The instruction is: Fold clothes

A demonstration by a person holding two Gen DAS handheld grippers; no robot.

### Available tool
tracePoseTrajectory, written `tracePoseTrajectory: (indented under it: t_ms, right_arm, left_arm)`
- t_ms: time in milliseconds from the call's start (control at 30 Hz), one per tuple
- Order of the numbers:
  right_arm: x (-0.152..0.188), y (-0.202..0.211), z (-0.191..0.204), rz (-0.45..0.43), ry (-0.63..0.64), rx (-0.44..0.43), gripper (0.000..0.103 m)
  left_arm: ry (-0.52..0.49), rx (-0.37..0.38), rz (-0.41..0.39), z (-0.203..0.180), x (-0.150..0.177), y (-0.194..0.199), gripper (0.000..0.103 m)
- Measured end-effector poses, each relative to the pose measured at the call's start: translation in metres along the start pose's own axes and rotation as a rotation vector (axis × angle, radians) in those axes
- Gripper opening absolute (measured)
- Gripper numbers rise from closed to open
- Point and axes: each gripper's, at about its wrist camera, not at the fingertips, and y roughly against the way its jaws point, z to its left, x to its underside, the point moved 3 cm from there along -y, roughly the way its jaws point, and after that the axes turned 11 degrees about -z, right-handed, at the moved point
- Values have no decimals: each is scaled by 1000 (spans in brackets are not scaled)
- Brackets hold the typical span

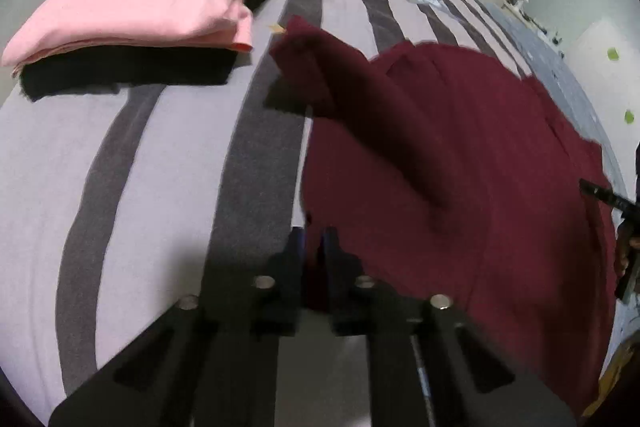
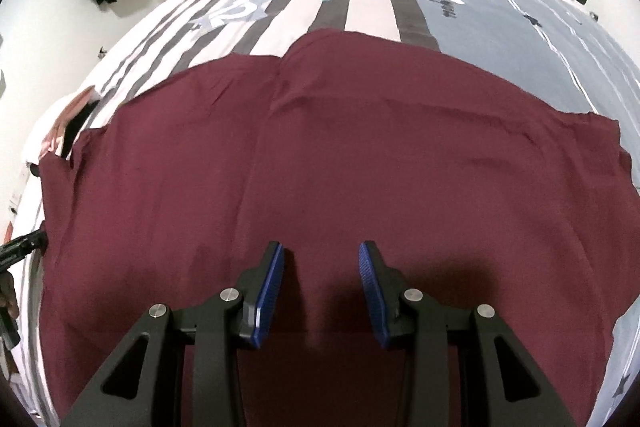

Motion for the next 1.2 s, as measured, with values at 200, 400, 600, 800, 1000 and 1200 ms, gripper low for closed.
tracePoseTrajectory:
  t_ms: [200,400,600,800,1000,1200]
  right_arm:
    - [-2,-4,-1,5,-9,5,36]
    - [-2,-4,-2,8,-19,-1,37]
    - [-2,-3,-2,11,-15,-3,37]
    - [1,3,0,13,-27,-22,37]
    - [9,6,1,15,-27,-29,37]
    - [9,8,0,13,-48,-36,37]
  left_arm:
    - [128,1,-42,0,9,64,1]
    - [81,-32,75,0,50,68,1]
    - [204,-31,-54,17,15,68,46]
    - [79,24,-34,-3,19,34,47]
    - [62,35,16,-8,26,16,4]
    - [149,84,-81,-21,-4,92,4]
